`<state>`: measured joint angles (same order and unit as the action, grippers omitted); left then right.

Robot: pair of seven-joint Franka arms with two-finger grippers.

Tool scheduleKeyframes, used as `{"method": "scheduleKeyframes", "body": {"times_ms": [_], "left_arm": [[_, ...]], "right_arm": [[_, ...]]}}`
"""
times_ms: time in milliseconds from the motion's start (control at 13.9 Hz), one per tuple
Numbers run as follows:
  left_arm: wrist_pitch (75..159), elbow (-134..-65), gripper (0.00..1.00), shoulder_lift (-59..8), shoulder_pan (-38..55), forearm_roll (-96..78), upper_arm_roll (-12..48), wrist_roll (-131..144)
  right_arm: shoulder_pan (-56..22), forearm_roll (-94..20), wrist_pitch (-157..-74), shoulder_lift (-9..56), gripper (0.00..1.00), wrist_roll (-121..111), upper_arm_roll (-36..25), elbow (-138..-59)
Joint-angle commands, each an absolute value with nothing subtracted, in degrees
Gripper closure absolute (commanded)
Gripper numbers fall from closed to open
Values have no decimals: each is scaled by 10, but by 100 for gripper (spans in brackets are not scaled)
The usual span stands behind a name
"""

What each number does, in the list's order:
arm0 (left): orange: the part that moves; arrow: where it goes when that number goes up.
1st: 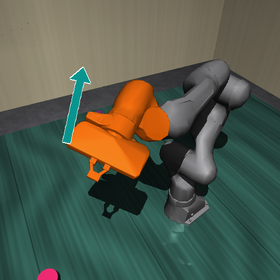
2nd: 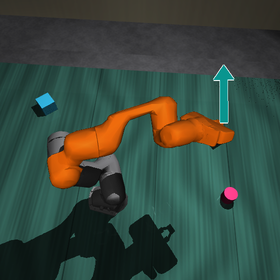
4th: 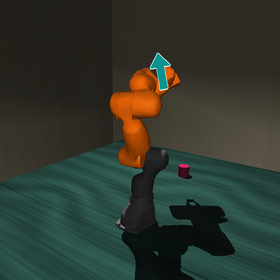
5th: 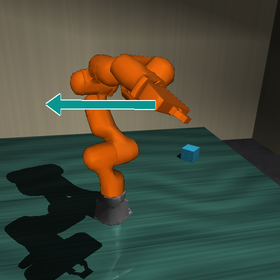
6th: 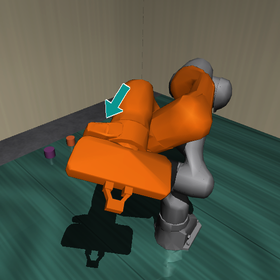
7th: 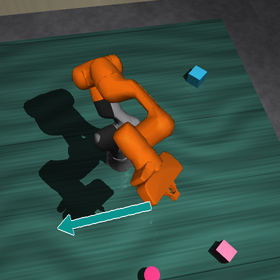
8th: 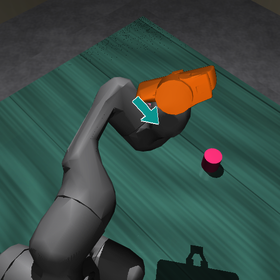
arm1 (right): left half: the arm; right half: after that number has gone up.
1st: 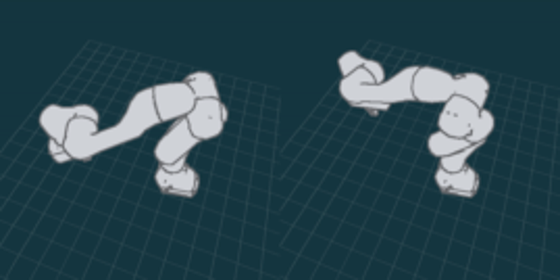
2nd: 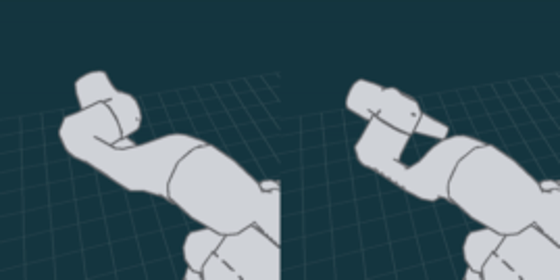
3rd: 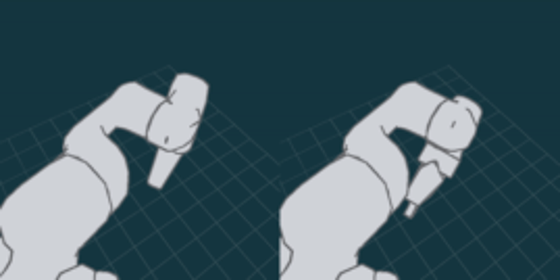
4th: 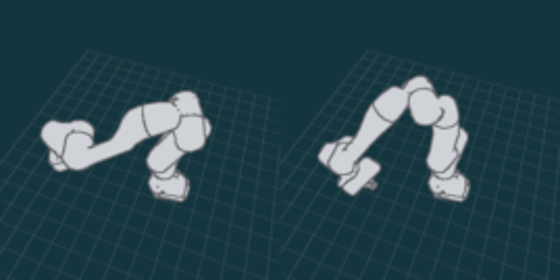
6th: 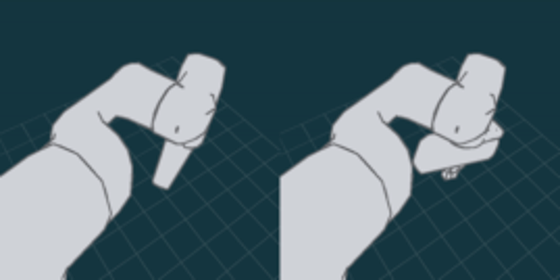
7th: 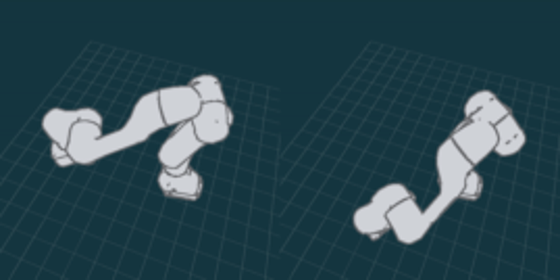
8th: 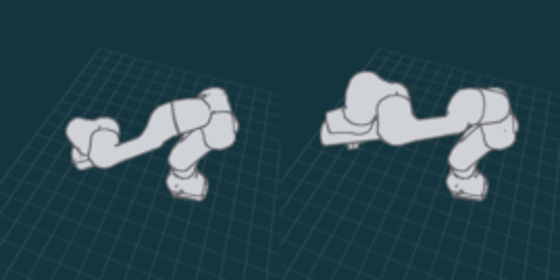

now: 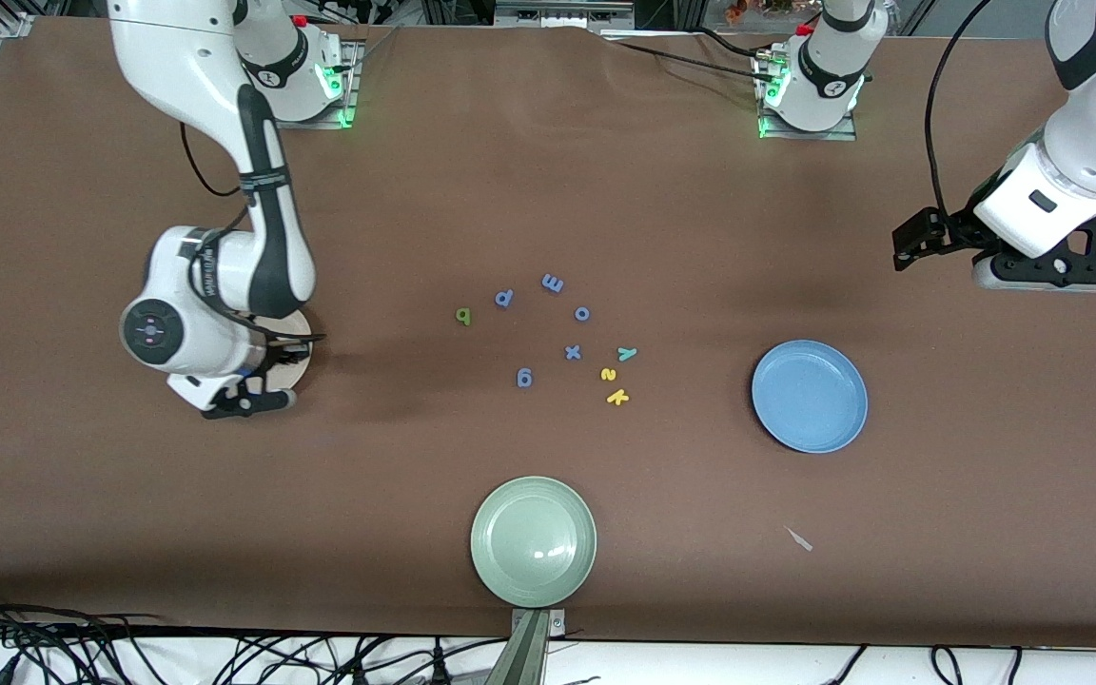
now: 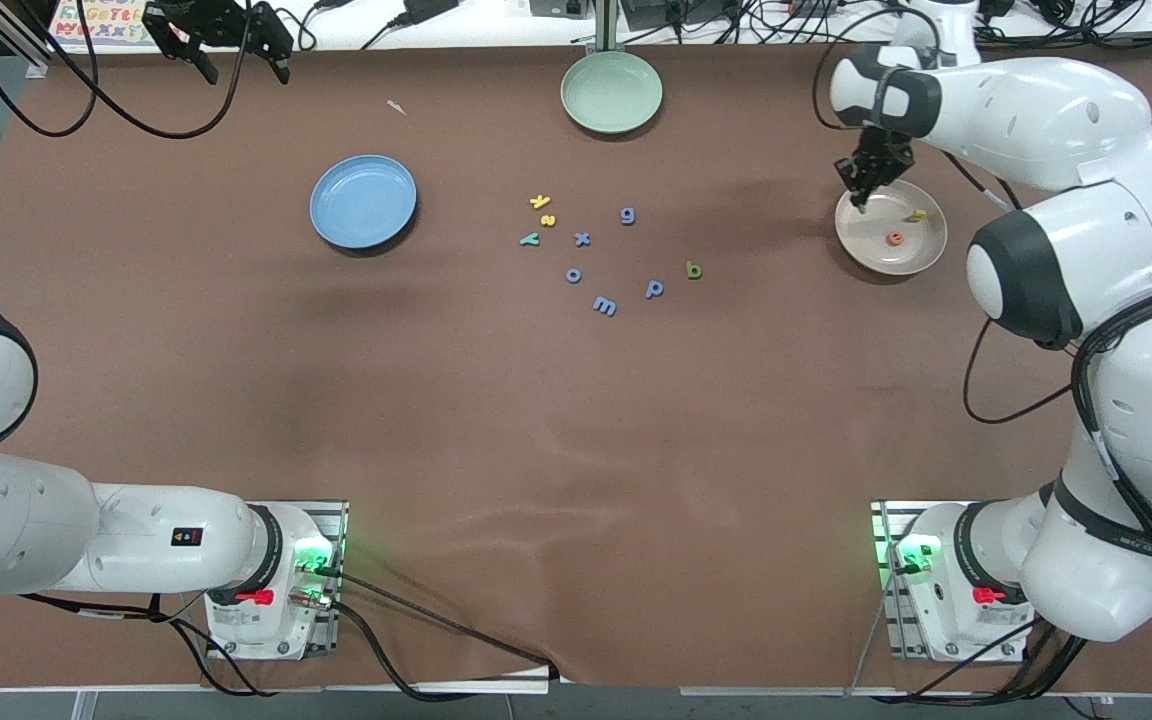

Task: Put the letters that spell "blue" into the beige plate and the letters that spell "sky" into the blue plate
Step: 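Carry the green l onto the beige plate and release it, then grasp the green b with the right gripper while the left gripper grasps a blue letter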

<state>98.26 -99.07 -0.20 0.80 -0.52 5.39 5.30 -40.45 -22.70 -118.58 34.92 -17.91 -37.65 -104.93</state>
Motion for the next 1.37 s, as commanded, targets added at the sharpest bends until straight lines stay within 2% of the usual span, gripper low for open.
{"method": "scheduleKeyframes", "body": {"times_ms": [0, 72, 144, 288, 432, 576, 792, 936, 1008, 1295], "left_arm": [[983, -980, 0, -13, 6, -6, 54, 44], [982, -980, 0, -14, 6, -7, 54, 44], [983, -980, 0, -16, 6, -8, 54, 45], [983, -980, 0, -19, 4, -7, 52, 42], [982, -973, 0, -61, 4, -8, 52, 44], [984, -970, 0, -92, 8, -7, 53, 43], [986, -920, 0, -173, 37, -7, 61, 58], [993, -909, 0, -223, 50, -11, 61, 82], [1017, -897, 0, -246, 61, -10, 61, 95], [1049, -881, 0, -295, 99, -12, 70, 103]], "right_arm": [[-408, -236, -1191, 328, 88, -213, -388, -1099], [-400, -236, -1186, 332, 60, -209, -388, -1100], [-397, -236, -1185, 333, 1, -204, -388, -1097], [-403, -236, -1157, 329, 0, -186, -386, -1066], [-415, -236, -1104, 332, 0, -111, -381, -1018], [-441, -236, -1102, 332, 0, -46, -366, -999], [-477, -247, -1128, 333, 0, 11, -347, -997], [-496, -263, -1147, 336, 0, 48, -333, -997], [-509, -263, -1163, 337, 0, 62, -327, -1002], [-586, -263, -1256, 344, 0, 147, -323, -1029]]}}
